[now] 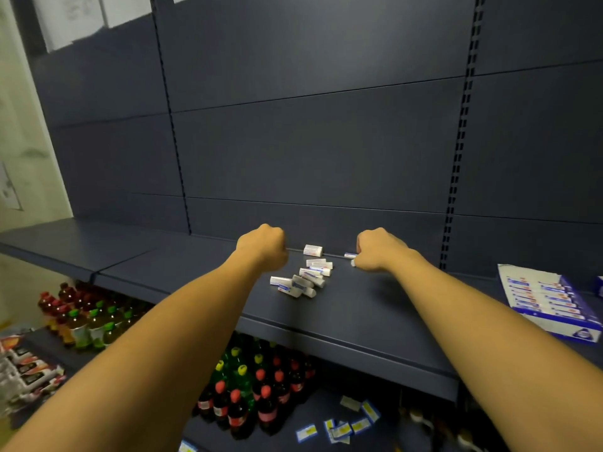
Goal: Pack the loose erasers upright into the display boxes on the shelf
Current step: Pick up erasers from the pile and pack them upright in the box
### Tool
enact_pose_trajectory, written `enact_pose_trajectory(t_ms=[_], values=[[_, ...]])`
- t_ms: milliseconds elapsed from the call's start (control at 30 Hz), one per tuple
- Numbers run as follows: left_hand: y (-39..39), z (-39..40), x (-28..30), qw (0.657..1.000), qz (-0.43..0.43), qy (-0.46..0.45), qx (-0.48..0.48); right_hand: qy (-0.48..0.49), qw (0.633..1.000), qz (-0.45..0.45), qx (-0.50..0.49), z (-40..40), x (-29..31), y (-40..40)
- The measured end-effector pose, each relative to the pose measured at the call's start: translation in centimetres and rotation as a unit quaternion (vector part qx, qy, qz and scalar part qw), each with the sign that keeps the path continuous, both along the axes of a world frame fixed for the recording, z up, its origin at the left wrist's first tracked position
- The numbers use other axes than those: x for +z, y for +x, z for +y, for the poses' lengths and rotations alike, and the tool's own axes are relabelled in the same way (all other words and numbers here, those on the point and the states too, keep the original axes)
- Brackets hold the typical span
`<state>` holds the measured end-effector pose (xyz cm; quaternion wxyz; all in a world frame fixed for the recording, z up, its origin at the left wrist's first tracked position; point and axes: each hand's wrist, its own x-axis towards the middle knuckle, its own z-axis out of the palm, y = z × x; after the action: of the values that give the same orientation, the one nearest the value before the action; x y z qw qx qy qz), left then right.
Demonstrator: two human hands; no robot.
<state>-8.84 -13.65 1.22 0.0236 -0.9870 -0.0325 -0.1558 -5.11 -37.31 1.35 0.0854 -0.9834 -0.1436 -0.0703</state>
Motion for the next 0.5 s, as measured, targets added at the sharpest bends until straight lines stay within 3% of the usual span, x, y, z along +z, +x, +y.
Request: enact_pose_trajectory(t_ms=[500], values=[[7.0,4.2,-2.8,0.998,0.021,-0.01,-0.05,0.017,1.0,-0.011,-0.021,4.5,-0.2,5.6]])
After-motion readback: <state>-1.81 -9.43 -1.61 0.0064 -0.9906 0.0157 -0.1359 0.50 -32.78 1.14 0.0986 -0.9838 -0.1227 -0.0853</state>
